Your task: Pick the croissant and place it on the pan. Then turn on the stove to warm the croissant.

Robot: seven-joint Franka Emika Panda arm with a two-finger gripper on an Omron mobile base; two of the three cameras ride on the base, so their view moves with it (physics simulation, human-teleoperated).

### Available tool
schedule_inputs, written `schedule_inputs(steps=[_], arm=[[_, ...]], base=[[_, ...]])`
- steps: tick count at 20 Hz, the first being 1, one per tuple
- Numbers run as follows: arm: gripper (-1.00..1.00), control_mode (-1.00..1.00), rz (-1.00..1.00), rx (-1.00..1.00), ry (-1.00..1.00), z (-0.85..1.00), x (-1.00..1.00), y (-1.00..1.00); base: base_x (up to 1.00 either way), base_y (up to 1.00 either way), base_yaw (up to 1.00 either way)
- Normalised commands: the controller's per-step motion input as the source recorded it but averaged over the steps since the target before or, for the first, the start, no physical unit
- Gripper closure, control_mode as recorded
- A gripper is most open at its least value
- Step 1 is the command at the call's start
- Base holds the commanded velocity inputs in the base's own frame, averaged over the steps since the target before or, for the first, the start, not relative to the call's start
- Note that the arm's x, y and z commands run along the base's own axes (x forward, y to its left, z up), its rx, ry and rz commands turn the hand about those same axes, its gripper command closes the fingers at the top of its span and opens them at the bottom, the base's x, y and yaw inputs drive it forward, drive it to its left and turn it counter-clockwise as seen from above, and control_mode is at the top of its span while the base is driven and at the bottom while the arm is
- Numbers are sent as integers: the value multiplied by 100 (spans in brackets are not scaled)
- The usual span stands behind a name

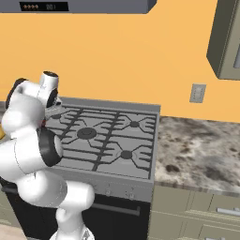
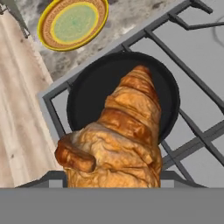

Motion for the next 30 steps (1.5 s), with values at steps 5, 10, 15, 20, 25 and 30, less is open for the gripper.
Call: schedule_inputs(steps=[5, 10, 15, 20, 25, 30], arm=[[100, -100, -9, 0, 25, -37, 51, 24], [100, -100, -11, 0, 11, -50, 26, 43], [100, -100, -10, -1, 5, -47, 31, 23], [100, -100, -2, -4, 0, -61, 33, 1], [100, -100, -1, -3, 0, -31, 16, 0], [100, -100, -5, 0, 0, 0, 0, 10]], base=[[0, 0, 0], [0, 0, 0], [0, 0, 0], [0, 0, 0], [0, 0, 0], [0, 0, 0]])
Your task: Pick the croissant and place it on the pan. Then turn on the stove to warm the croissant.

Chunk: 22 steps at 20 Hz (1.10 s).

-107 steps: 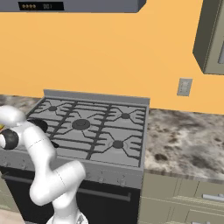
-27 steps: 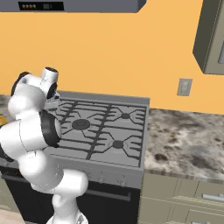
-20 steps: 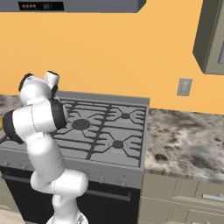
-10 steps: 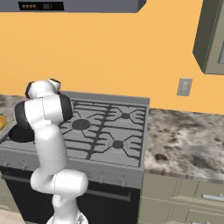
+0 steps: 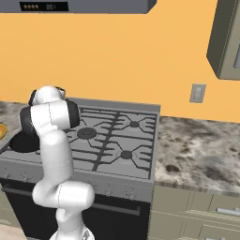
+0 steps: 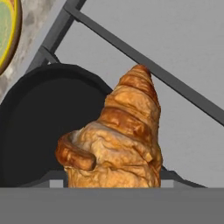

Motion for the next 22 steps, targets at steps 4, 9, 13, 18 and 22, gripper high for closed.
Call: schedule_inputs(steps=[4, 9, 13, 18, 22], arm=[[100, -100, -7, 0, -6, 0, -16, 22], [100, -100, -9, -1, -12, 0, -16, 30], [100, -100, -11, -4, -17, 0, -40, 22], [100, -100, -15, -2, -21, 0, -75, 2], [100, -100, -18, 0, -14, -16, -41, -1]], base=[[0, 0, 0], [0, 0, 0], [0, 0, 0], [0, 0, 0], [0, 0, 0]])
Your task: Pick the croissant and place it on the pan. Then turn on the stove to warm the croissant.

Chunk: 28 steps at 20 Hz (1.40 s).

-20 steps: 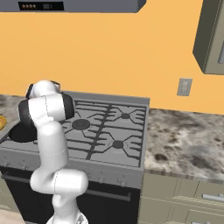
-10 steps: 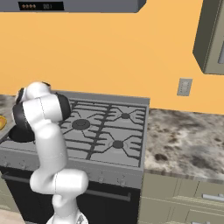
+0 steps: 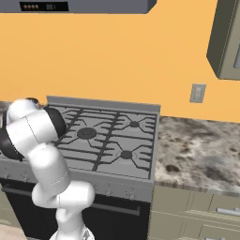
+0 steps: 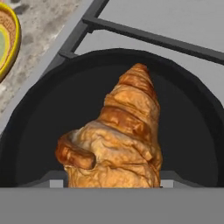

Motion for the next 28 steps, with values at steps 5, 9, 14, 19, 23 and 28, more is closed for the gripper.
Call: schedule_inputs(steps=[5, 9, 14, 19, 23, 28], arm=[[-100, -100, -15, 0, -4, -17, -1, -3], [-100, -100, -10, 0, -3, 2, 0, -2], [-100, -100, -1, 2, -5, 44, 0, 0], [-100, -100, 0, 1, -10, 53, 0, 0], [-100, -100, 0, 6, -5, 70, -19, 0], [-100, -100, 0, 8, -2, 41, -98, 0]], base=[[0, 0, 0], [0, 0, 0], [0, 0, 0], [0, 0, 0], [0, 0, 0], [0, 0, 0]])
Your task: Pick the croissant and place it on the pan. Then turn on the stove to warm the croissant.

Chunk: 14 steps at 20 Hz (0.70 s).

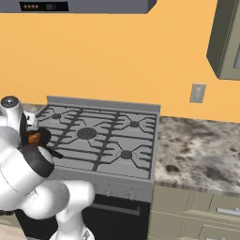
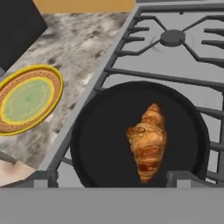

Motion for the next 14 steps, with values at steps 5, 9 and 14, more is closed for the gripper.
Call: schedule_inputs(steps=[5, 9, 14], arm=[[-100, -100, 0, 3, 0, 47, -96, 0], [-100, -100, -7, 0, -2, 36, -82, 0], [-100, -100, -24, -5, 0, 22, -49, 0]], base=[[0, 0, 0], [0, 0, 0], [0, 0, 0]])
